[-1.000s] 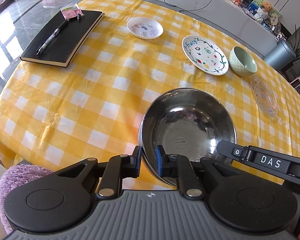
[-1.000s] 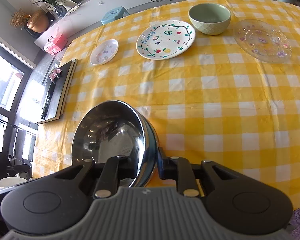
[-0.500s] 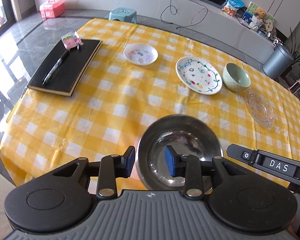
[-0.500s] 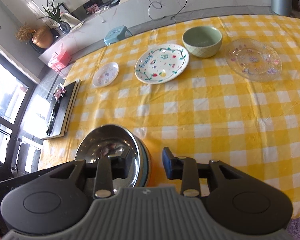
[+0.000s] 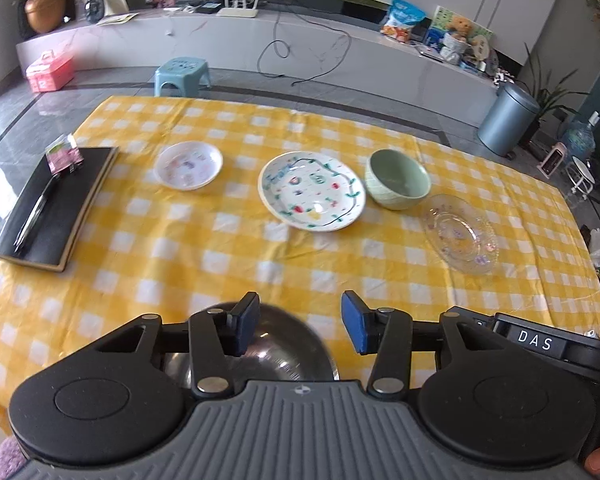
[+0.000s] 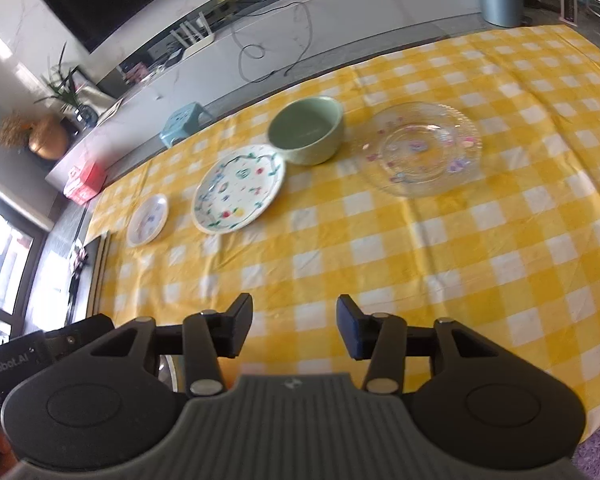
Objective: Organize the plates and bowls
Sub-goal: 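Move both grippers to the pale green bowl and close on its rim, then lift the pale green bowl with both grippers over the stacked steel bowls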
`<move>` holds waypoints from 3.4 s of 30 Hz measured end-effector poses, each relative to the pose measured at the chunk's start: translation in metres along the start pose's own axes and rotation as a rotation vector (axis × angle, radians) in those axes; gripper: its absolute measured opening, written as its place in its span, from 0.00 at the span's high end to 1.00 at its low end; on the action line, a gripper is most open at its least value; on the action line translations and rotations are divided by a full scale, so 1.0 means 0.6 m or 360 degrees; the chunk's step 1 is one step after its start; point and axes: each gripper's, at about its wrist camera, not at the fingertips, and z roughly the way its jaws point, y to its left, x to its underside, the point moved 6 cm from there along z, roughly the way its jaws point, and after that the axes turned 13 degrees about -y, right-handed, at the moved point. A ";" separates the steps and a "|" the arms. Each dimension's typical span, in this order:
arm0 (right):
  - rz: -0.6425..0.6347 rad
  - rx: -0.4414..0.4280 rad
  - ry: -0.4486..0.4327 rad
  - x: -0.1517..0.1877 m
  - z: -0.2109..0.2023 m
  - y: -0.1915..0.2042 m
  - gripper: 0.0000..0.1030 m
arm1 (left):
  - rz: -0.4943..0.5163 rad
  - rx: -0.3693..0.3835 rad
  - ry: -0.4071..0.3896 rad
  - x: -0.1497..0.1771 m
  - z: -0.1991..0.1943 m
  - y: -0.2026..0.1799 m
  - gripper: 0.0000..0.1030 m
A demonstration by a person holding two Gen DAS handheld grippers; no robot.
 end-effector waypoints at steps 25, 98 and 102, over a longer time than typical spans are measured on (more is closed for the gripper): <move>0.0095 0.0108 -0.0198 -0.155 0.161 -0.078 0.47 | 0.0189 0.0195 0.0029 -0.118 0.240 -0.118 0.44; -0.0168 -0.0131 -0.0033 0.001 -0.015 0.109 0.96 | -0.0240 -0.0014 -0.0033 -0.013 -0.013 0.021 0.91; -0.0216 -0.0173 0.0026 0.029 -0.012 0.145 0.96 | -0.0335 -0.0047 -0.0024 0.007 -0.030 0.068 0.91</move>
